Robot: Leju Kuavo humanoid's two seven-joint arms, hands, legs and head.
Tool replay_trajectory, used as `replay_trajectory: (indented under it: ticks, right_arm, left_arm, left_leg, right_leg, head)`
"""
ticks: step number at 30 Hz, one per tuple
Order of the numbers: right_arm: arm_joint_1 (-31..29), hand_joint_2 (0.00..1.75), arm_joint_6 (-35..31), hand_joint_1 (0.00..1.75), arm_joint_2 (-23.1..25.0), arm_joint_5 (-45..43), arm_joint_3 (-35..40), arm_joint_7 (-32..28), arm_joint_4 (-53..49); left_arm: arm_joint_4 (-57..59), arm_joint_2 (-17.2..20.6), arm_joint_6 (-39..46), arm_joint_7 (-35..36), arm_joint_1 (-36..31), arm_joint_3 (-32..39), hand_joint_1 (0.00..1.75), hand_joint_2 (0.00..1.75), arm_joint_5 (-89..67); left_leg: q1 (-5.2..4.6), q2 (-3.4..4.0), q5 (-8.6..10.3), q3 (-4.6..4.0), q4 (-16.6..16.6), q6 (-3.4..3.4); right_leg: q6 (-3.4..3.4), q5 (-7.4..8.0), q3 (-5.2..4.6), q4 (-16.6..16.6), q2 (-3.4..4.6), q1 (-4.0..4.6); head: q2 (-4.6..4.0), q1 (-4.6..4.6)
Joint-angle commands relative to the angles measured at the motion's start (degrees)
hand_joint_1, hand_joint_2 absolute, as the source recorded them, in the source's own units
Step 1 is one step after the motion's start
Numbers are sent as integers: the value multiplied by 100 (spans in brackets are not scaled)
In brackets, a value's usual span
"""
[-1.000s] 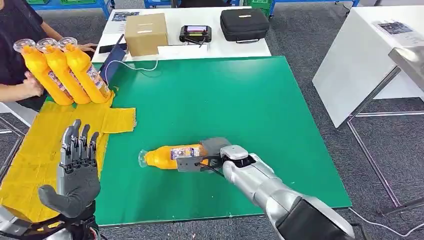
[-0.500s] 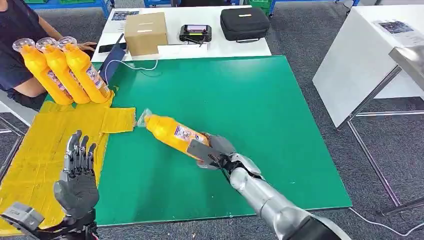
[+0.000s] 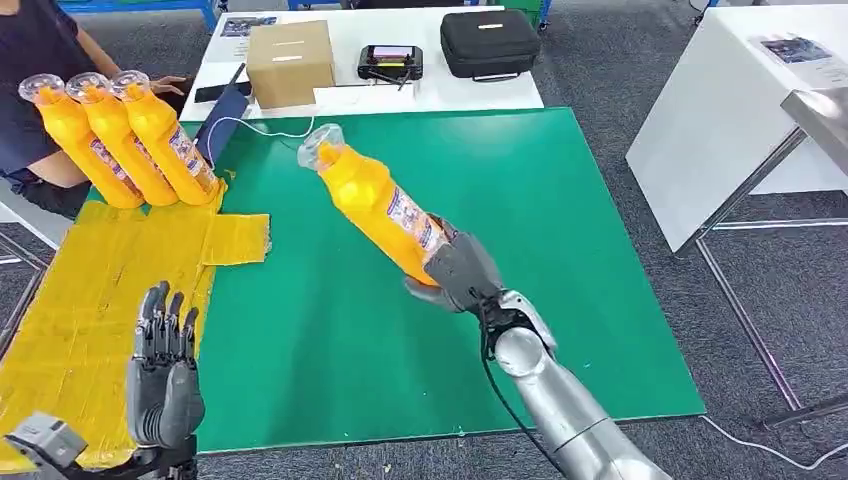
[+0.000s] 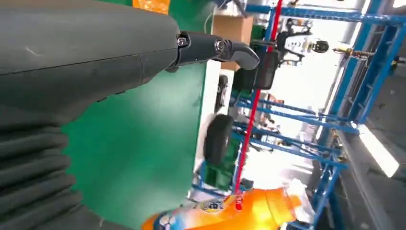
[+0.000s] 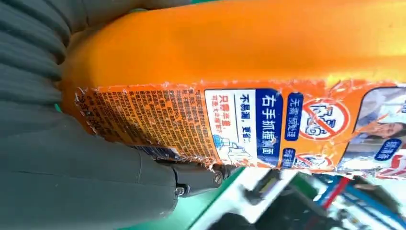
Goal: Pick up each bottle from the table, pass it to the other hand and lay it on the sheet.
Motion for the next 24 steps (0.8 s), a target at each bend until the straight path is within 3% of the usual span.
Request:
replay_trajectory:
  ticks: [1,6,11,13,24]
  right_arm:
    - [-411,175,321,175,-106,-22,1094,83,-367]
    - [-621,175,608,171,111,253,1847,191,-294]
    - [-794,175,708,173,284,306,2332,264,-83]
    - [-820,175,752,175,350,294,2441,289,-39]
    - [-767,175,1038,175,587,113,2988,388,-2]
  left_arm:
    - [221,27,-1024,433,123,322,0,175,1404]
    - [121,-44,-1519,407,185,430,0,175,1737]
    - [92,-84,-1679,441,200,398,0,175,1753]
    - [71,-92,-1725,429,227,379,0,175,1761]
    - [-4,-126,-1664,200,228,444,0,175,1456]
  left_leg:
    - [2,-6,-7,18,-1,-4]
    - [5,19,-14,15,5,-8]
    - [2,0,-4,4,-1,-3]
    - [7,3,-12,15,4,-5]
    - [5,-5,-4,5,-2,-4]
  right_leg:
    - [-11,-4,12,2,51,-4]
    - [-14,-3,4,10,79,-2]
    - [-8,-1,-1,3,37,-2]
    - [-13,-6,9,6,62,0]
    - [-9,-3,4,0,37,0]
  head:
    - [0,0]
    - [0,0]
    - [0,0]
    - [0,0]
    - [0,0]
